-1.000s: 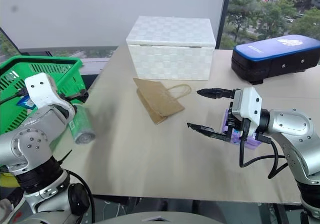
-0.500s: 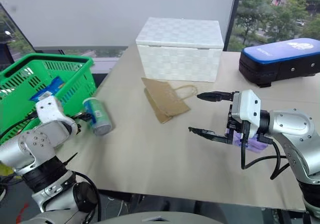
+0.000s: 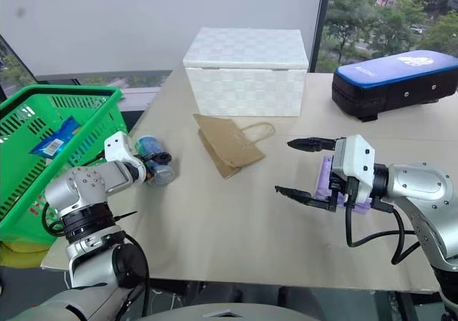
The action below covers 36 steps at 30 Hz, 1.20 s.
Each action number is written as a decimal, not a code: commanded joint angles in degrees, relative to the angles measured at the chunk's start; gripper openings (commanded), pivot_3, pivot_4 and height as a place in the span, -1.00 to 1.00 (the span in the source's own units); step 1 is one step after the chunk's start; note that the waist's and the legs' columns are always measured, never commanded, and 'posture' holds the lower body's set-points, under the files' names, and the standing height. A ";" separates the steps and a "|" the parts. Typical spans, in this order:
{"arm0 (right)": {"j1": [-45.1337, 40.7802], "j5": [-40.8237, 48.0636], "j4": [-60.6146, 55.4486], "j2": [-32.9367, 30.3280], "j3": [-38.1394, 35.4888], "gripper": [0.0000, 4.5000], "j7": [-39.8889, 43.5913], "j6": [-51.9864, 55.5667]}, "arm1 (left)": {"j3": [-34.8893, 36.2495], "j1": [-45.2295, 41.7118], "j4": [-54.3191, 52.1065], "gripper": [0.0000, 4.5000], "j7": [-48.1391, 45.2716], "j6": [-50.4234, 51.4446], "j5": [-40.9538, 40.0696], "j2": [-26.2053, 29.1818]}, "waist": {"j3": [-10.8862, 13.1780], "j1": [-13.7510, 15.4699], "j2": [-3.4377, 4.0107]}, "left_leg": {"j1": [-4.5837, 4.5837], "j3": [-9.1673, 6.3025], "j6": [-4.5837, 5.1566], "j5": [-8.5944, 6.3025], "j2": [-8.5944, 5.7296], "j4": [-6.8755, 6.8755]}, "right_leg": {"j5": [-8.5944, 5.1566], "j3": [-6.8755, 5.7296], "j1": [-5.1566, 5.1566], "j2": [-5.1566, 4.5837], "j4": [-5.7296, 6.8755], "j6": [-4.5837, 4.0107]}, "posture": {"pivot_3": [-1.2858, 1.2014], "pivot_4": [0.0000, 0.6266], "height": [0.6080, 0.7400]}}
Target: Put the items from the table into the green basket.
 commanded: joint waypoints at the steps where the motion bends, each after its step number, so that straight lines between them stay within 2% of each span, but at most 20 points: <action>1: 0.08 0.41 -2.17 -0.61 -2.30 1.00 -0.91 0.02 | -0.44 0.94 0.17 0.19 0.36 -0.94 0.33 -0.39 | -0.04 -0.24 0.07 | 0.05 0.00 0.01 0.00 0.00 0.00 | 0.00 0.01 0.04 0.00 0.00 0.00 | 0.09 -1.00 1.00; 3: 0.47 0.67 -2.49 -0.75 -2.57 1.00 -1.15 0.14 | -2.58 2.43 -6.27 -0.03 -2.14 -2.59 -1.23 -0.29 | -0.03 -0.48 0.05 | 0.09 0.01 0.01 0.00 0.00 0.01 | 0.00 0.02 0.07 0.01 0.01 0.01 | 0.09 -1.00 1.00; 6: 0.43 1.16 -2.71 -0.61 -2.83 1.00 -1.63 0.21 | -6.32 4.32 -18.57 -0.05 -5.84 -7.33 -2.90 0.78 | 0.18 -0.85 -0.27 | 0.03 -0.02 -0.13 0.08 0.03 0.01 | 0.00 0.01 0.03 0.04 0.01 0.00 | 0.10 -1.00 1.00; 8: -1.26 2.09 -2.57 0.56 -2.36 1.00 -2.53 0.44 | -9.27 5.24 -24.73 -0.05 -6.57 -14.45 0.55 4.62 | 0.40 -0.83 -0.63 | -0.06 -0.07 -0.14 0.09 0.05 0.02 | 0.01 -0.04 -0.04 0.05 0.00 -0.01 | 0.12 -1.00 1.00; 10: -3.74 3.30 -2.22 2.17 -1.38 1.00 -3.46 0.90 | -10.26 5.09 -27.13 -0.05 -6.43 -22.24 5.22 10.08 | 0.41 -0.91 -0.65 | -0.12 -0.08 -0.14 0.08 0.07 0.01 | 0.03 -0.06 -0.11 0.05 -0.01 -0.04 | 0.14 -1.00 1.00; 13: -7.01 2.90 -0.62 4.08 1.27 1.00 -2.98 0.50 | -1.49 0.99 -20.95 -0.05 -0.88 -25.11 6.97 14.61 | 0.42 -1.49 -0.64 | -0.08 0.06 -0.13 0.07 0.09 -0.08 | 0.03 0.05 -0.15 0.05 -0.04 -0.06 | 0.18 -1.00 1.00; 17: -9.64 2.08 1.44 5.32 3.26 1.00 -1.90 0.09 | 7.24 -0.83 -11.80 -0.05 3.90 -25.83 6.24 16.18 | 0.40 -1.27 -0.61 | -0.06 0.05 -0.10 0.05 0.08 -0.13 | 0.03 0.04 -0.18 0.05 -0.06 -0.05 | 0.20 -1.00 1.00; 19: -10.81 1.88 2.44 5.71 3.74 1.00 -1.44 -0.07 | 13.72 -2.33 -7.94 -0.05 4.89 -25.66 2.35 15.26 | 0.40 -0.68 -0.61 | -0.06 0.05 -0.07 0.03 0.06 -0.13 | 0.03 0.04 -0.18 0.03 -0.07 -0.05 | 0.20 -1.00 1.00; 20: -11.07 1.81 2.77 5.76 3.80 1.00 -1.20 -0.18 | 16.39 -3.10 -7.19 0.39 5.02 -25.57 0.07 14.52 | 0.40 -0.13 -0.66 | -0.08 0.04 -0.06 0.03 0.06 -0.08 | 0.04 0.01 -0.19 0.03 -0.07 -0.05 | 0.20 -1.00 1.00; 23: -11.14 1.61 3.34 5.55 3.63 1.00 -0.50 -0.37 | 18.90 -3.23 -7.59 0.99 5.70 -26.14 -2.22 13.91 | 0.43 1.76 -1.30 | -0.19 -0.15 -0.06 0.03 0.06 -0.02 | 0.04 -0.23 -0.19 -0.02 -0.10 -0.05 | 0.20 -1.00 1.00; 24: -11.04 1.61 3.36 5.45 3.48 1.00 -0.36 -0.31 | 19.05 -3.14 -8.13 0.99 5.71 -25.55 -3.03 13.62 | 0.37 2.27 -1.45 | -0.24 -0.27 -0.07 0.03 0.07 -0.02 | 0.04 -0.34 -0.19 -0.04 -0.12 -0.05 | 0.20 -1.00 1.00; 28: -9.85 1.34 2.84 4.86 2.58 1.00 -0.69 0.11 | 11.96 -2.37 -16.36 0.99 -2.95 -17.00 -13.88 11.20 | 0.35 4.50 -1.48 | -0.38 -0.44 -0.08 0.02 0.01 -0.01 | 0.05 -0.53 -0.21 -0.17 -0.18 -0.06 | 0.19 -1.00 1.00; 31: -6.80 0.90 1.37 3.57 0.63 1.00 -1.96 0.81 | 4.89 -2.96 -22.33 0.99 -8.90 -3.97 -27.16 7.57 | 0.31 5.00 -1.42 | -0.49 -0.54 -0.08 0.03 -0.02 0.02 | 0.05 -0.62 -0.22 -0.21 -0.20 -0.07 | 0.15 -1.00 1.00; 34: -0.28 0.81 -1.72 0.31 -4.20 1.00 -3.44 3.33 | -5.64 -2.30 -24.44 0.99 -12.84 9.80 -35.31 4.10 | 0.28 4.12 -1.28 | -0.65 -0.61 -0.07 0.02 -0.09 0.09 | 0.05 -0.69 -0.27 -0.26 -0.20 -0.07 | 0.07 -0.96 1.00; 36: 3.03 1.31 -3.40 -1.48 -6.95 1.00 -4.45 5.31 | -9.65 -2.15 -24.50 0.99 -14.27 13.96 -37.88 2.59 | 0.33 2.78 -1.12 | -0.66 -0.53 -0.05 0.02 -0.09 0.10 | 0.04 -0.64 -0.29 -0.26 -0.18 -0.07 | 0.04 -0.94 1.00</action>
